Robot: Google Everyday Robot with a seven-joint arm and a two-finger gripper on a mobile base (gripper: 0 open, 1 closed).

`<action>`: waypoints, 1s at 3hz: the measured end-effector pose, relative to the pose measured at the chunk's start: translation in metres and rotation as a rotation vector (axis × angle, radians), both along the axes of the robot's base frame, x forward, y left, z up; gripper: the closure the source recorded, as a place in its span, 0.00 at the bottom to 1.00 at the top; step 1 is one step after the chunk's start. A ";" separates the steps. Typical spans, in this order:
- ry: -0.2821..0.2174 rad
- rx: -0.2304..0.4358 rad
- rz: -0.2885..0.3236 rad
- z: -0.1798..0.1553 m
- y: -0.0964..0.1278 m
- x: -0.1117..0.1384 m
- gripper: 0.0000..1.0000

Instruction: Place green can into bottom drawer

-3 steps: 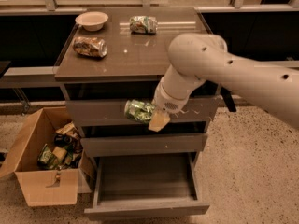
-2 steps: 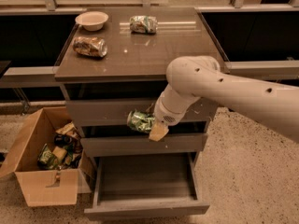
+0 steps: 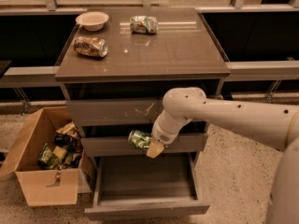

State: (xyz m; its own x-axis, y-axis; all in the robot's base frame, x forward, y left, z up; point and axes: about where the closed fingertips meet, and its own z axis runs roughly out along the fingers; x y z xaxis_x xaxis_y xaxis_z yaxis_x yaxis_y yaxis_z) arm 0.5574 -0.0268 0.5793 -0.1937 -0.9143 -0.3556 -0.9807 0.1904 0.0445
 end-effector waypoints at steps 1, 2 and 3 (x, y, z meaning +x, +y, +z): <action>0.075 0.038 -0.015 -0.054 0.004 -0.002 1.00; 0.071 0.035 -0.013 -0.057 0.004 -0.002 1.00; 0.015 0.002 0.013 -0.094 0.002 -0.004 1.00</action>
Offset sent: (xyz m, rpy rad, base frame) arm 0.0005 0.0027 -0.0390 0.0308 0.0513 -0.0131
